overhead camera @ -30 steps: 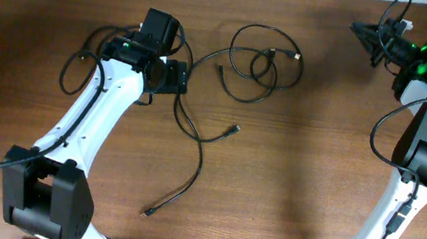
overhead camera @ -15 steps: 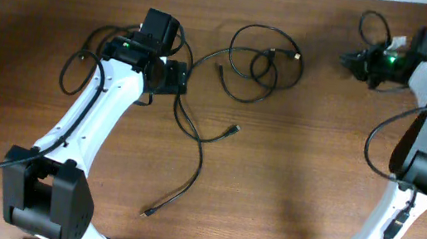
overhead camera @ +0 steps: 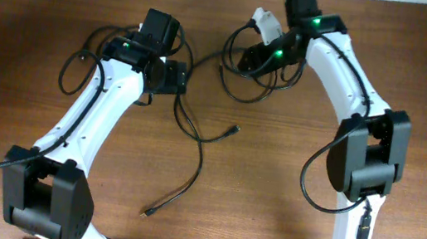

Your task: Untangle cables

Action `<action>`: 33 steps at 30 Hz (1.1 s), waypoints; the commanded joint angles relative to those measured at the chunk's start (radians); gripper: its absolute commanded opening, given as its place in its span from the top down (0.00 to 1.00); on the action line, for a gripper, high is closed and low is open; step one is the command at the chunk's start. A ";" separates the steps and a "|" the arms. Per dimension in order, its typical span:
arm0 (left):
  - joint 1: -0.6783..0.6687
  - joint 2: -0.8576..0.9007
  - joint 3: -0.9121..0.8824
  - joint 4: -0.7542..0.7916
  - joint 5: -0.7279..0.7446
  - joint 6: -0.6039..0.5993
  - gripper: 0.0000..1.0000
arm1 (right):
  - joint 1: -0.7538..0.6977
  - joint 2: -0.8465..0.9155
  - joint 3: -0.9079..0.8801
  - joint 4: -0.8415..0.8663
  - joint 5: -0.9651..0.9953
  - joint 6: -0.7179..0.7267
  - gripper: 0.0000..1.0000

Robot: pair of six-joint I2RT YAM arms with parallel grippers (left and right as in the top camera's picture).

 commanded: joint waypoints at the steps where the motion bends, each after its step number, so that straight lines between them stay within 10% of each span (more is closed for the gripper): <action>1: 0.004 0.003 0.003 -0.002 -0.017 0.005 0.07 | 0.025 0.071 -0.001 0.082 0.022 0.051 0.33; 9: 0.004 0.003 0.003 -0.002 -0.014 0.005 0.07 | 0.070 0.188 -0.001 0.310 -0.011 0.305 0.36; 11: 0.004 0.003 0.003 -0.002 -0.014 0.005 0.07 | 0.070 0.217 -0.001 0.334 -0.011 0.407 0.49; 14: 0.004 0.003 0.003 -0.002 -0.014 0.005 0.07 | 0.069 0.230 -0.001 0.337 -0.034 0.451 0.96; 19: 0.004 0.003 0.003 -0.002 -0.014 0.005 0.07 | -0.048 0.226 0.008 0.380 -0.606 0.452 0.96; 22: 0.004 0.003 0.003 -0.001 -0.014 0.005 0.07 | -0.183 0.226 0.035 0.590 -1.078 0.685 0.96; 33: 0.004 0.003 0.003 0.002 -0.014 0.005 0.06 | -0.433 0.147 0.174 1.213 -1.075 1.636 0.96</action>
